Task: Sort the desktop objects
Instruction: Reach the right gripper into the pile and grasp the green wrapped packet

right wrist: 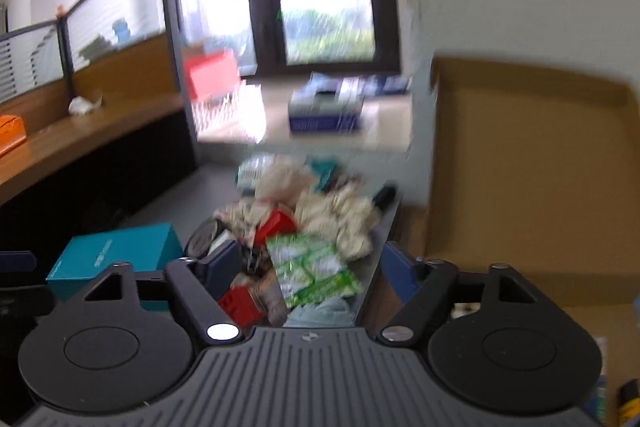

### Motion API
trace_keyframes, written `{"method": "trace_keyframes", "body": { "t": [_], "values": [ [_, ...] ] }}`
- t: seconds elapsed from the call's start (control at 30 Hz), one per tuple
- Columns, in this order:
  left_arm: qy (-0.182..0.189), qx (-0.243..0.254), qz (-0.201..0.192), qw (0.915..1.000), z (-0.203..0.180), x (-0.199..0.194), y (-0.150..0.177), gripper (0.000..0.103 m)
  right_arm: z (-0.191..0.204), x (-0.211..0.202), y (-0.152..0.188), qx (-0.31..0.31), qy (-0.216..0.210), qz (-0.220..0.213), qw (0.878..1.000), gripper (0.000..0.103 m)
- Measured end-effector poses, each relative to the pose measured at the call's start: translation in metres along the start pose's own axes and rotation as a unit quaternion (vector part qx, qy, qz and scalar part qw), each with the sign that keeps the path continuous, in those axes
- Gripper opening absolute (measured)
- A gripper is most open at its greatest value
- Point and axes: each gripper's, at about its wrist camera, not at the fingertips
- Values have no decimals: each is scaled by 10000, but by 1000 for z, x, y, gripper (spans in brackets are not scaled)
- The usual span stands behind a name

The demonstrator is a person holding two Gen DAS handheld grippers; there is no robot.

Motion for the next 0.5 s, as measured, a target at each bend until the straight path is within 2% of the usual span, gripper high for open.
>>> {"method": "trace_keyframes", "body": {
  "t": [0.07, 0.23, 0.43, 0.5],
  "values": [
    [-61, 24, -9, 10000, -1, 3, 0, 103, -17, 16, -2, 377, -125, 134, 9991, 61],
    [-168, -102, 58, 9998, 5, 14, -2, 103, -47, 44, 2, 1073, -262, 261, 9935, 61],
    [-232, -161, 105, 9995, 8, 20, -3, 103, -76, 71, 14, 1994, -420, 574, 9773, 61],
    [-282, -178, 140, 9993, 10, 22, -3, 103, -81, 75, 17, 2143, -526, 593, 9735, 49]
  ]
}}
Point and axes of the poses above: each gripper's, at about its wrist camera, not at the fingertips, and x roughly the way its jaws point, z to its left, y to its underside, and after that the axes turned 8 degrees about -y, right-handed
